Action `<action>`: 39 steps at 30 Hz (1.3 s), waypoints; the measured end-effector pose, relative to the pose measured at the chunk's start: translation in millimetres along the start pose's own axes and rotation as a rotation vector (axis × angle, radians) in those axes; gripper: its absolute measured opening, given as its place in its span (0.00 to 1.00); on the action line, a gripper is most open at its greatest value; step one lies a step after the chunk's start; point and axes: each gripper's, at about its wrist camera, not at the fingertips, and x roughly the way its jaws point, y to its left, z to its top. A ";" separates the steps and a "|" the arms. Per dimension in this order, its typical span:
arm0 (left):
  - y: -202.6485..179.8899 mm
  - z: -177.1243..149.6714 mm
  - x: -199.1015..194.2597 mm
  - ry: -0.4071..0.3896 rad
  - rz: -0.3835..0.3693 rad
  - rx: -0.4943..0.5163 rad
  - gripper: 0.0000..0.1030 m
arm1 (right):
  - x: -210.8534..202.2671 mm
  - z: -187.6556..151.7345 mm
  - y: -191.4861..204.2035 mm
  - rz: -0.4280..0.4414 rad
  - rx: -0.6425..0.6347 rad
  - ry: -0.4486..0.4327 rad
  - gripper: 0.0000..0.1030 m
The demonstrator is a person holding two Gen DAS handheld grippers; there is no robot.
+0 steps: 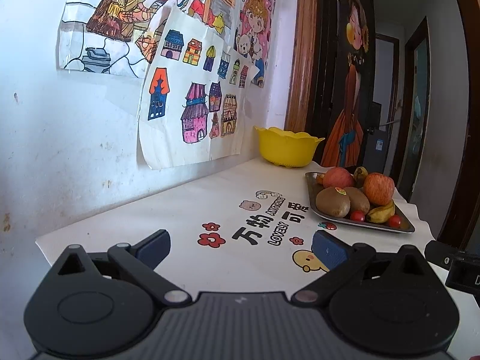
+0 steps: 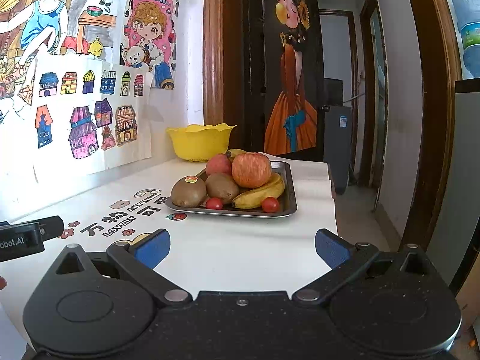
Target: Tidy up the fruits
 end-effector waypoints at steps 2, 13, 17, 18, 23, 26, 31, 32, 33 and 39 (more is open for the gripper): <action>-0.4 -0.2 -0.4 0.000 0.001 0.001 1.00 | 0.3 0.1 -0.2 0.002 0.000 0.000 0.99; 0.4 0.2 -0.5 0.002 0.004 -0.002 1.00 | 0.3 0.0 -1.0 0.002 0.005 0.000 0.99; 0.3 0.1 -0.5 0.003 0.003 -0.001 1.00 | 1.2 0.2 -0.9 0.000 0.000 0.003 0.99; 0.1 0.0 -0.3 0.003 0.002 -0.001 1.00 | 1.3 0.2 -0.8 0.001 0.000 0.003 0.99; -1.2 -1.0 -0.3 0.004 -0.001 0.005 1.00 | 1.7 -0.4 -0.6 0.002 0.000 0.004 0.99; -1.3 -0.8 -0.7 0.003 -0.001 0.006 1.00 | 2.3 -1.5 0.0 0.000 -0.003 0.006 0.99; -1.6 -0.8 -1.5 0.005 -0.001 0.007 1.00 | 2.3 -2.5 0.1 -0.001 -0.002 0.009 0.99; -1.7 -0.6 -1.8 0.004 -0.001 0.008 1.00 | 2.3 -2.4 0.1 -0.001 -0.002 0.008 0.99; -1.8 -0.6 -2.2 0.003 0.001 0.008 1.00 | 2.3 -2.3 0.0 0.000 -0.002 0.008 0.99; -3.9 -1.0 -2.5 0.008 0.005 0.019 1.00 | 2.2 -2.2 0.3 -0.001 -0.001 0.009 0.99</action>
